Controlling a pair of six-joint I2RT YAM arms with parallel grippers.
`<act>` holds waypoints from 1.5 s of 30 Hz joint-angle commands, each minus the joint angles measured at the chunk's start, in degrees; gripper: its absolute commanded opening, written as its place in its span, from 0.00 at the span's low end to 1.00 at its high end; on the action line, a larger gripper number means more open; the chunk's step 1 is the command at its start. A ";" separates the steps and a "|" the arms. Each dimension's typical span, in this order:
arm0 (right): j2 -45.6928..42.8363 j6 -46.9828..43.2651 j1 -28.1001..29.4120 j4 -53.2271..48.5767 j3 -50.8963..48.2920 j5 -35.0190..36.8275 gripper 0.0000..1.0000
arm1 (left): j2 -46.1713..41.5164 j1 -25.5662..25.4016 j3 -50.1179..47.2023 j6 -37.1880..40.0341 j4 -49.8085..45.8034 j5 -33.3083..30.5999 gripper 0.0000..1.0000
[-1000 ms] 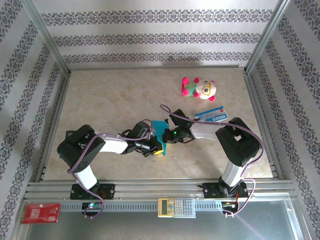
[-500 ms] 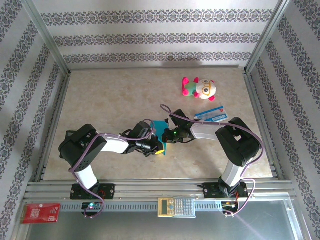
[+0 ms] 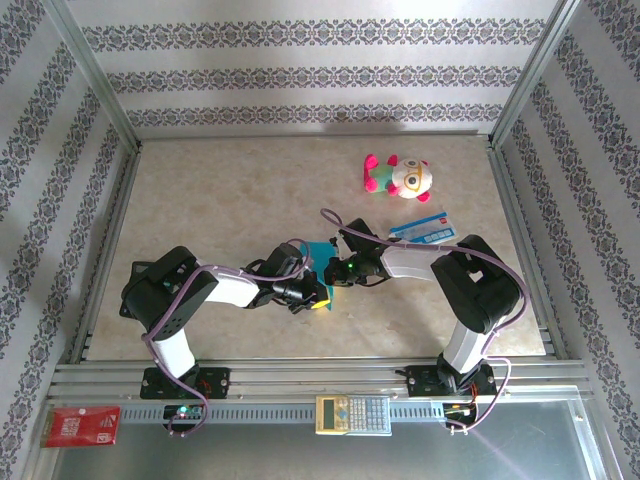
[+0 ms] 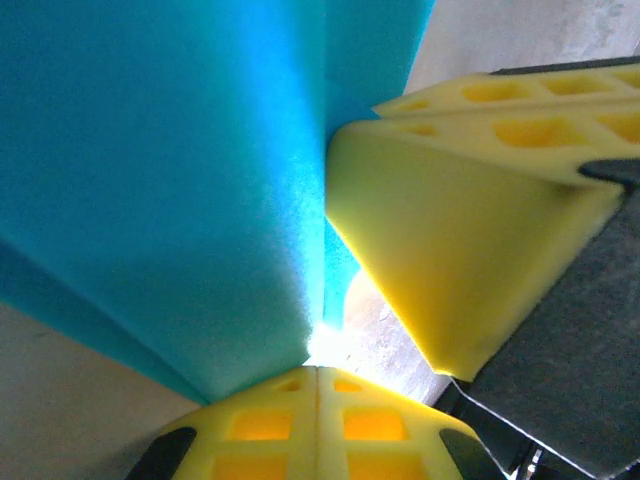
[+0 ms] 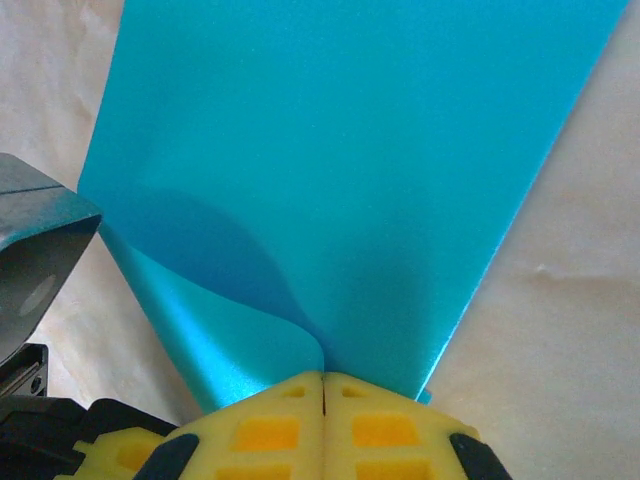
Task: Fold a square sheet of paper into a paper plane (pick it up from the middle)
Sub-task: Third fold the triangle at the center of the table.
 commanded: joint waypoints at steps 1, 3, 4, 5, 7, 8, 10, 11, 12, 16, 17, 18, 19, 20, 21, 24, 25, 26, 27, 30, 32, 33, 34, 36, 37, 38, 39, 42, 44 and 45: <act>1.10 -1.63 -0.70 -6.49 0.17 2.87 0.03 | 1.09 -0.80 0.49 -0.35 1.66 -0.56 0.02; 0.70 -2.28 -1.02 -6.97 0.84 2.11 0.05 | 1.04 -0.80 0.08 -0.36 1.52 -0.55 0.02; 0.49 -2.51 -1.19 -7.17 1.34 1.92 0.05 | 0.96 -0.83 0.01 -0.34 1.44 -0.65 0.02; 0.42 -2.88 -1.26 -7.47 1.77 1.69 0.05 | 0.82 -0.80 -0.12 -0.35 1.32 -0.61 0.02; 0.37 -3.26 -1.37 -7.79 2.53 1.09 0.05 | 0.70 -0.76 0.00 -0.16 0.95 -0.56 0.02; 0.46 -3.44 -1.47 -7.82 2.86 0.87 0.05 | 0.68 -0.80 -0.01 0.06 0.71 -0.56 0.02; 0.80 -3.54 -1.46 -7.90 3.52 0.46 0.05 | 0.58 -0.80 0.20 0.12 0.59 -0.54 0.02; 1.06 -3.67 -1.50 -7.99 3.82 0.38 0.05 | 0.59 -0.80 0.24 0.20 0.37 -0.52 0.02; 1.25 -3.82 -1.44 -8.17 4.10 0.26 0.05 | 0.59 -0.79 0.37 0.28 0.16 -0.48 0.02; 2.13 -4.27 -1.53 -8.69 5.21 0.37 0.05 | 0.59 -0.81 0.95 0.62 -0.19 0.05 0.02; 2.32 -4.34 -1.66 -8.81 5.37 0.33 0.05 | 0.59 -0.80 1.05 0.76 -0.37 0.18 0.02; 2.48 -4.57 -1.69 -8.91 5.63 0.36 0.05 | 0.59 -0.80 1.19 0.89 -0.63 0.27 0.03; 2.65 -4.65 -1.80 -9.06 5.93 0.41 0.05 | 0.59 -0.82 1.32 0.98 -0.85 0.40 0.03; 2.75 -4.70 -1.90 -9.13 6.11 0.35 0.05 | 0.66 -0.78 1.29 1.07 -0.86 0.45 0.03; 2.92 -4.82 -2.02 -9.23 6.42 0.20 0.05 | 0.68 -0.80 1.33 1.06 -0.89 0.55 0.03; 3.02 -4.95 -2.20 -9.57 7.12 -0.10 0.04 | 0.77 -0.80 1.59 1.25 -1.19 0.69 0.03; 2.94 -5.08 -2.25 -9.73 7.27 -0.12 0.05 | 0.83 -0.82 1.62 1.25 -1.19 0.69 0.04; 2.99 -5.20 -2.28 -9.82 7.32 -0.16 0.05 | 0.82 -0.80 1.64 1.36 -1.27 0.67 0.04; 3.14 -5.19 -2.31 -9.77 7.33 -0.27 0.05 | 0.94 -0.80 1.64 1.51 -1.34 0.72 0.04; 4.05 -5.45 -2.33 -9.94 7.39 -0.37 0.05 | 1.14 -0.80 2.01 1.62 -1.36 1.01 0.04; 4.90 -5.52 -2.28 -9.76 7.05 -0.36 0.05 | 1.20 -0.80 2.55 1.80 -1.39 1.37 0.05; 5.32 -5.54 -2.24 -9.71 6.86 -0.37 0.05 | 1.07 -0.83 2.74 1.78 -1.23 1.55 0.06; 5.67 -5.59 -2.24 -9.74 6.69 -0.13 0.05 | 0.88 -0.80 2.84 1.45 -0.56 1.63 0.07; 6.09 -5.76 -2.28 -9.76 6.06 0.29 0.05 | 0.46 -0.93 2.96 0.92 0.72 1.89 0.08; 6.23 -5.93 -2.33 -9.77 5.76 0.40 0.04 | 0.33 -0.98 3.12 0.82 1.07 2.09 0.08; 6.35 -5.90 -2.34 -9.68 5.48 0.49 0.04 | 0.19 -1.13 3.16 0.69 1.31 2.11 0.09; 6.37 -5.86 -2.33 -9.72 5.30 0.43 0.04 | 0.15 -1.28 3.30 0.77 1.16 2.07 0.08; 6.46 -5.54 -2.33 -9.58 4.90 0.36 0.04 | 0.71 -1.42 3.53 1.23 0.18 1.70 0.09; 6.30 -5.47 -2.30 -9.28 4.61 0.41 0.04 | 1.44 -1.57 3.67 1.90 -1.57 1.23 0.07; 6.28 -5.38 -2.34 -9.30 4.53 0.48 0.04 | 1.76 -1.67 3.73 2.27 -2.29 0.81 0.06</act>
